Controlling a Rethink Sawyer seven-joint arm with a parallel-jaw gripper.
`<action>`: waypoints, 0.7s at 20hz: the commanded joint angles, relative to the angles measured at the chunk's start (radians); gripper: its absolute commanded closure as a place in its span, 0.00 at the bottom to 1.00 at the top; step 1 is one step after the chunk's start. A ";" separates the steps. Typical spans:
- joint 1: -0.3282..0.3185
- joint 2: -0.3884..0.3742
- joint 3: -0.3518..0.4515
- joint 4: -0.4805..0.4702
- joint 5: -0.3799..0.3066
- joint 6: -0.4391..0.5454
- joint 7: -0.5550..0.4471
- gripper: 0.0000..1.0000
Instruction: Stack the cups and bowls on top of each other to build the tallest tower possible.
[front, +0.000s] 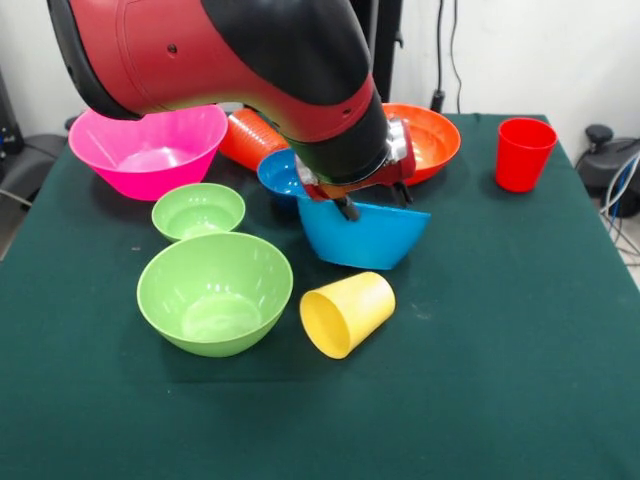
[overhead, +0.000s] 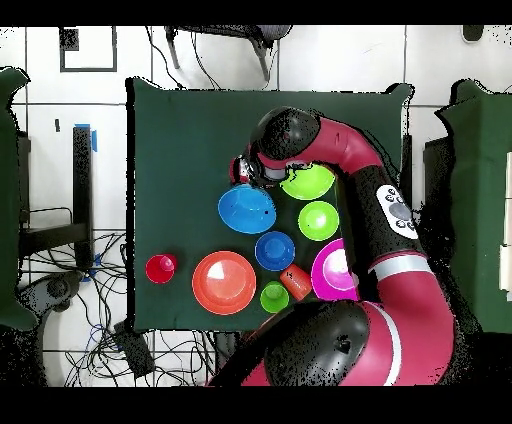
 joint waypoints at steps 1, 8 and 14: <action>-0.020 0.004 0.070 0.076 0.004 0.068 -0.127 0.00; -0.051 0.017 0.117 0.108 0.053 0.086 -0.121 0.00; -0.047 0.027 0.131 0.093 0.060 0.100 -0.107 0.00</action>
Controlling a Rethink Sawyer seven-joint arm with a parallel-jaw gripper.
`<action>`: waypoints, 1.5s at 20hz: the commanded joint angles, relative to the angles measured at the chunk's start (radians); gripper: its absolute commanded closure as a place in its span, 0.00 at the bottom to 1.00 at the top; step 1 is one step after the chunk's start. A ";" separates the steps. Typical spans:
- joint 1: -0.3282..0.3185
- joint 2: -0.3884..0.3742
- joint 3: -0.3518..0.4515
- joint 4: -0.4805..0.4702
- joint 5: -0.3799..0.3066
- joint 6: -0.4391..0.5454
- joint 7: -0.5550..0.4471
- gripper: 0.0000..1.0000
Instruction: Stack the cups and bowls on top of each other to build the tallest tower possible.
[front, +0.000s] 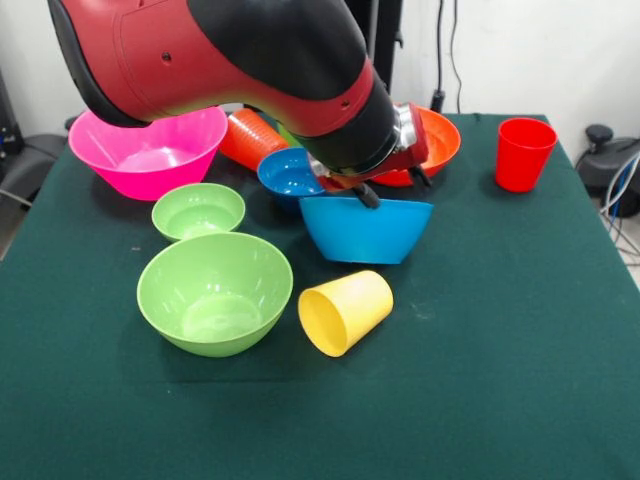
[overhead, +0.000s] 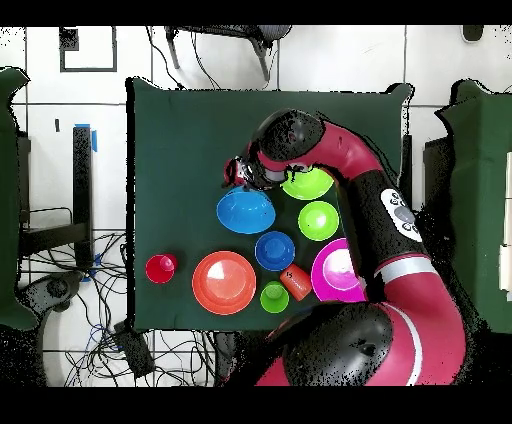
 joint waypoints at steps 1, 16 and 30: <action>-0.002 0.022 0.070 0.049 0.012 0.085 -0.105 0.00; -0.002 -0.004 0.086 0.095 0.008 0.050 -0.067 0.00; 0.056 0.178 0.089 -0.023 0.000 -0.053 -0.062 0.00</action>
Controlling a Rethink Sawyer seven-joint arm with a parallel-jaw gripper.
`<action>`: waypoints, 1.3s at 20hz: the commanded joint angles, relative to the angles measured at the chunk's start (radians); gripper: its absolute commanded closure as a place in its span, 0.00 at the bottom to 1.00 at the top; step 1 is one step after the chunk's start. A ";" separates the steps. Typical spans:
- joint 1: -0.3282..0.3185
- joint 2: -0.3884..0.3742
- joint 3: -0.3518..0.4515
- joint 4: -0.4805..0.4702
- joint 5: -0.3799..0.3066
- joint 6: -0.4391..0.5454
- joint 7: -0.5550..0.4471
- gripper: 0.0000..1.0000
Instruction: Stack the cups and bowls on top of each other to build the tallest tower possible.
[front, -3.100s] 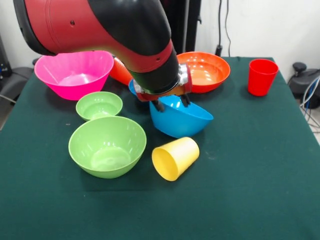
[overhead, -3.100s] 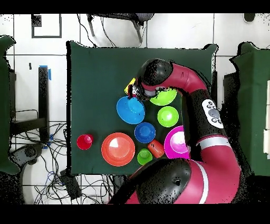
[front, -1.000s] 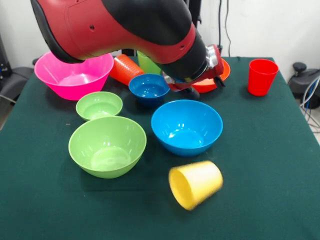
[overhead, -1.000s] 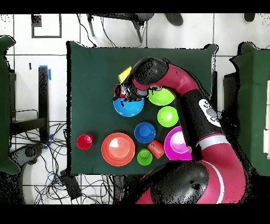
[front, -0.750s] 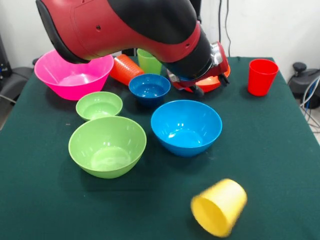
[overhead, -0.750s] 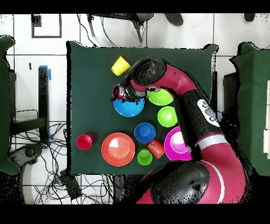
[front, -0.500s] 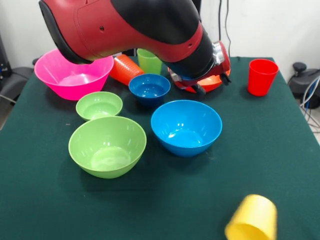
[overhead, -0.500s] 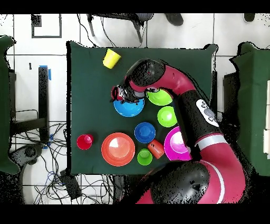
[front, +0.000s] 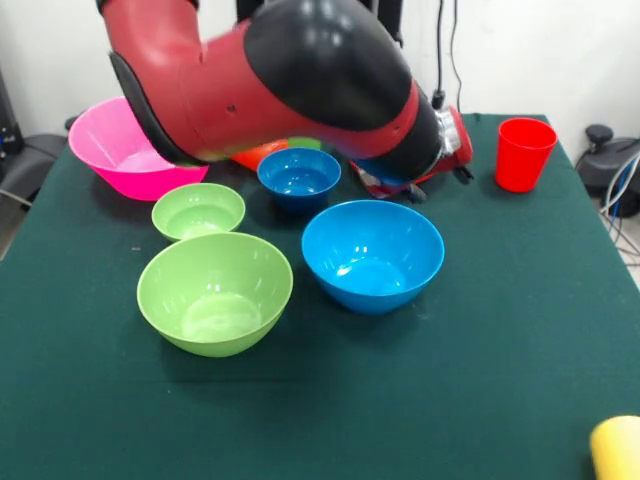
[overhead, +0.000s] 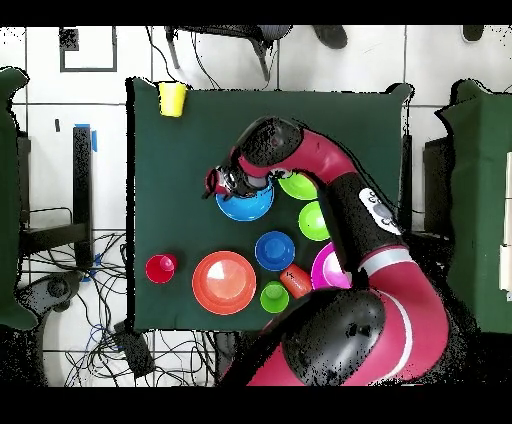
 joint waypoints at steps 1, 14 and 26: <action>0.050 0.097 0.037 -0.052 -0.015 -0.068 -0.057 0.00; 0.076 -0.083 -0.012 0.205 -0.018 -0.286 0.144 0.00; 0.356 -0.432 -0.368 0.424 -0.164 -0.481 0.435 0.00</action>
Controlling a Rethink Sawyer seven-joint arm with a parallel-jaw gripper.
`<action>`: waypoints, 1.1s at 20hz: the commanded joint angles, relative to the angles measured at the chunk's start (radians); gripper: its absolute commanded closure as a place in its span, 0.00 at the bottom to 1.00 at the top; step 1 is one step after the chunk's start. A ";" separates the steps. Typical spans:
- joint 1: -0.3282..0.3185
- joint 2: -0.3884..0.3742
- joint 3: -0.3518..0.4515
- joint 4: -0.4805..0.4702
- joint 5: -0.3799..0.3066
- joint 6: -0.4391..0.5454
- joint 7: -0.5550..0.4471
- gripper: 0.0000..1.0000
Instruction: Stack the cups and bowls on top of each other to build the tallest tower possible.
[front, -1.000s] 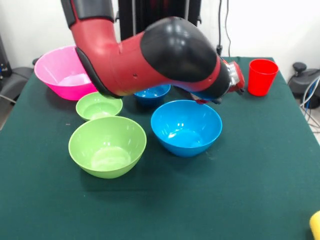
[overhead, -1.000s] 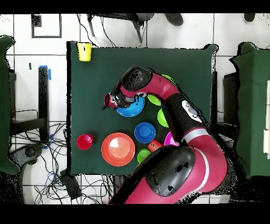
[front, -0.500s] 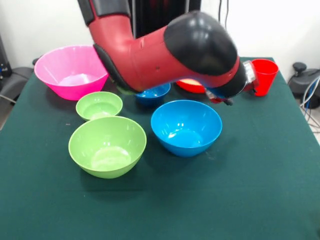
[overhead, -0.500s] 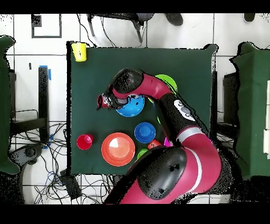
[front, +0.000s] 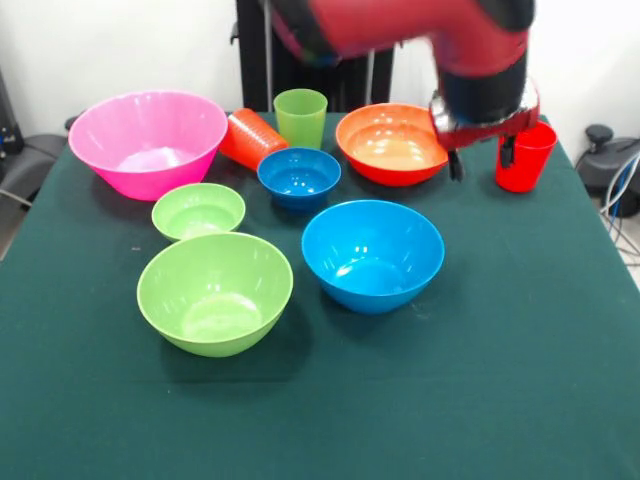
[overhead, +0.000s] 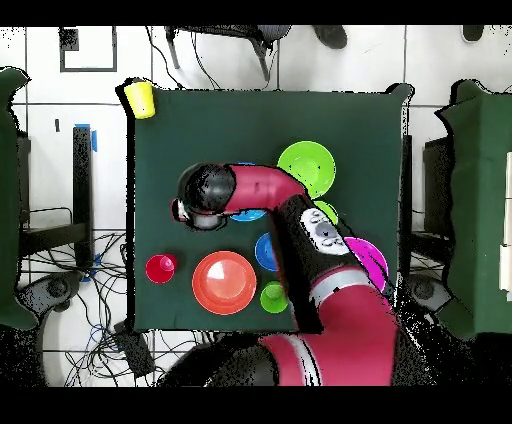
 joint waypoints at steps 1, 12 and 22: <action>0.149 -0.188 -0.211 0.131 -0.116 -0.079 0.292 0.00; 0.279 -0.213 -0.337 0.162 -0.192 -0.127 0.391 0.00; 0.310 -0.239 -0.408 0.278 -0.177 -0.289 0.414 0.00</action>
